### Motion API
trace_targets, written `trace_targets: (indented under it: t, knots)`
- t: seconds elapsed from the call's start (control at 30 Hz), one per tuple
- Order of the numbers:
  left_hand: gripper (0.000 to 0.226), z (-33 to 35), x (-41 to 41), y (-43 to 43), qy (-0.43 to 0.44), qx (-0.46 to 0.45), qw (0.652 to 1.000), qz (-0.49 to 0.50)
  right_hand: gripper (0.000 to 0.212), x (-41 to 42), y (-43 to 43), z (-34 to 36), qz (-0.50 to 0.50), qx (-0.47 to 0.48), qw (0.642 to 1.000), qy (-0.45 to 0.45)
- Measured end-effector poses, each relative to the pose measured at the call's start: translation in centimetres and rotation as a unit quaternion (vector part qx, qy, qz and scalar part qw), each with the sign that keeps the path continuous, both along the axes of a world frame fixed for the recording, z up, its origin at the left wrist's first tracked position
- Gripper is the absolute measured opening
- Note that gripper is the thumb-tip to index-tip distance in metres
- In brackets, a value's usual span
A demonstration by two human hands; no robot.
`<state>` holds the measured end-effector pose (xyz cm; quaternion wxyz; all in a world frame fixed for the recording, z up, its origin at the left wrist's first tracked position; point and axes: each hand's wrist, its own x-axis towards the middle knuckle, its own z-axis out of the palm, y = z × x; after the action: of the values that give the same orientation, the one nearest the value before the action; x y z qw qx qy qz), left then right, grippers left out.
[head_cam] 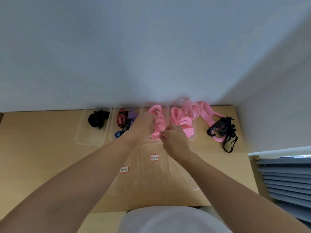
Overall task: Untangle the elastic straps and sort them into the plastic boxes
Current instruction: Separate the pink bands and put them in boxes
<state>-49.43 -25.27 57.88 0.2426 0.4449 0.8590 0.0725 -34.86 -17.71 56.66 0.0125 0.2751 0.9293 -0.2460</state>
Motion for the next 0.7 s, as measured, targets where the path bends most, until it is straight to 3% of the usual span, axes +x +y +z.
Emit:
trace_targets:
  t: [0.1, 0.2, 0.37, 0.43, 0.57, 0.7]
  knots:
    - [0.029, 1.0, -0.4, 0.4, 0.039, 0.011, 0.999, -0.007, 0.019, -0.8, 0.1, -0.1, 0.043, 0.064, 0.997, -0.026]
    - [0.034, 1.2, -0.5, 0.0, 0.084, 0.006, 0.994, -0.066, 0.027, -1.9, -0.2, -0.1, 0.126, 0.064, 0.989, -0.052]
    - [0.045, 1.1, -0.5, -2.3, -0.002, -0.007, 0.992, -0.125, 0.034, -3.4, -0.1, 0.3, 0.189, 0.052, 0.979, -0.056]
    - [0.044, 0.8, -1.0, -2.3, 0.010, -0.030, 0.988, -0.153, 0.033, -3.9, 0.1, 0.5, 0.189, 0.044, 0.979, -0.068]
    - [0.042, 0.4, -1.2, -0.6, 0.157, -0.113, 0.963, -0.190, 0.027, -4.8, -0.2, 0.6, 0.149, 0.017, 0.985, -0.089]
    - [0.036, -0.1, -1.0, 0.0, 0.167, -0.133, 0.964, -0.158, 0.028, -4.9, -0.5, 0.7, 0.125, -0.001, 0.988, -0.086]
